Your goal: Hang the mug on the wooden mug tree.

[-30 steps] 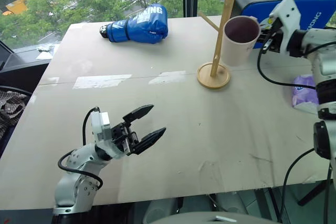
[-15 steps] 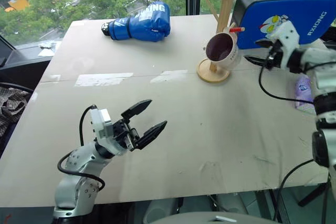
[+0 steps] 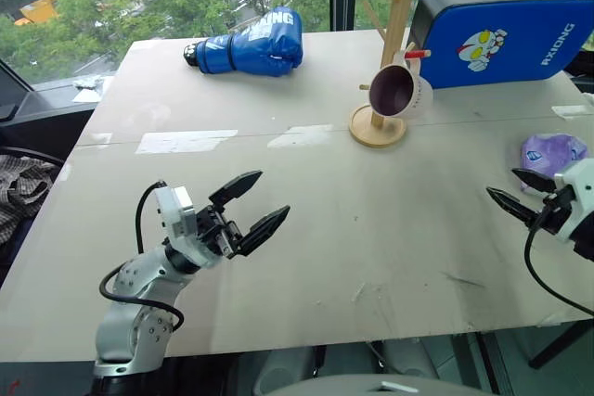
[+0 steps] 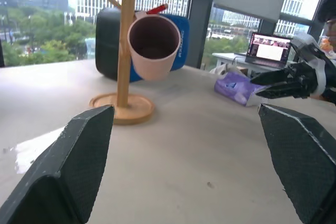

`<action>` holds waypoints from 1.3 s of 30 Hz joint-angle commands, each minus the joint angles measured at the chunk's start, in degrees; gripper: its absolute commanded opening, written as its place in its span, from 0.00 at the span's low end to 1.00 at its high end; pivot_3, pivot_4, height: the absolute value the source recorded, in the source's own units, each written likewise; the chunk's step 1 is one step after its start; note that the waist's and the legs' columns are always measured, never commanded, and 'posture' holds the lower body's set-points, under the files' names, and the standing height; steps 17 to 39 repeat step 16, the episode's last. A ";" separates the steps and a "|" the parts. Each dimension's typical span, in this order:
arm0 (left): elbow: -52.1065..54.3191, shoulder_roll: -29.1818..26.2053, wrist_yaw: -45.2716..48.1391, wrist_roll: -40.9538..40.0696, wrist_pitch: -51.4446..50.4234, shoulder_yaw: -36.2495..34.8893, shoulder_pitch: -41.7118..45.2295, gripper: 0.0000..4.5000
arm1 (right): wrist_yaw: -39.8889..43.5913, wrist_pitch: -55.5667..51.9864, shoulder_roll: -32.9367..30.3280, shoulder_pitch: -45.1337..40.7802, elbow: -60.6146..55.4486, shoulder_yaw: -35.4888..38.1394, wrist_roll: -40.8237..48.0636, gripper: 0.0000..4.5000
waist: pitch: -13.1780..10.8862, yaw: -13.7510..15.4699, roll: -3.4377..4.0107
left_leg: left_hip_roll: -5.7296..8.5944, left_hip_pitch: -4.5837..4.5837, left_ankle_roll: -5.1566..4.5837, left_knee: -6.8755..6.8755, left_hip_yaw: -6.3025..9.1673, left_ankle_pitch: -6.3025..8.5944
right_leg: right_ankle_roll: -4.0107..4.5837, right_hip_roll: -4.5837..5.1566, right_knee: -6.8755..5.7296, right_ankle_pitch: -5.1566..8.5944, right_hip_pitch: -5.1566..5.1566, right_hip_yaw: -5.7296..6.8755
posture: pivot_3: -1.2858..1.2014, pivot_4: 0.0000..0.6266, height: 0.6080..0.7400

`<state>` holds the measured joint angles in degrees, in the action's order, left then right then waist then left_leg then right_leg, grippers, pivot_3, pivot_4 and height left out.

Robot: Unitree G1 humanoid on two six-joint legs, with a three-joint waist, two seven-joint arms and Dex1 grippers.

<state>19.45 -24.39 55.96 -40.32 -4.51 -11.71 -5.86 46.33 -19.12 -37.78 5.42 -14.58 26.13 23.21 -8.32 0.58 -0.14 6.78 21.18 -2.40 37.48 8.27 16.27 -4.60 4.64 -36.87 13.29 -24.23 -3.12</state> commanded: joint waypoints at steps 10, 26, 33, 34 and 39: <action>-2.61 -3.05 -3.90 6.89 -0.02 -1.34 -7.24 1.00 | -1.45 1.57 1.05 13.97 -6.41 5.28 1.65 0.68 | 0.00 0.31 -0.02 | 0.00 -0.44 -0.02 -0.08 0.07 0.02 | -0.01 0.03 0.13 0.02 0.50 0.10 | 0.52 0.24 1.00; -1.58 -5.07 -5.40 9.65 -3.05 0.60 -7.86 1.00 | -2.12 2.40 0.82 14.27 -5.81 4.07 1.25 0.68 | 0.00 0.21 -0.03 | 0.00 -0.46 -0.03 -0.07 0.07 0.03 | -0.02 0.03 0.13 0.03 0.51 0.10 | 0.52 0.24 1.00; -1.58 -5.07 -5.40 9.65 -3.05 0.60 -7.86 1.00 | -2.12 2.40 0.82 14.27 -5.81 4.07 1.25 0.68 | 0.00 0.21 -0.03 | 0.00 -0.46 -0.03 -0.07 0.07 0.03 | -0.02 0.03 0.13 0.03 0.51 0.10 | 0.52 0.24 1.00; -1.58 -5.07 -5.40 9.65 -3.05 0.60 -7.86 1.00 | -2.12 2.40 0.82 14.27 -5.81 4.07 1.25 0.68 | 0.00 0.21 -0.03 | 0.00 -0.46 -0.03 -0.07 0.07 0.03 | -0.02 0.03 0.13 0.03 0.51 0.10 | 0.52 0.24 1.00; -1.58 -5.07 -5.40 9.65 -3.05 0.60 -7.86 1.00 | -2.12 2.40 0.82 14.27 -5.81 4.07 1.25 0.68 | 0.00 0.21 -0.03 | 0.00 -0.46 -0.03 -0.07 0.07 0.03 | -0.02 0.03 0.13 0.03 0.51 0.10 | 0.52 0.24 1.00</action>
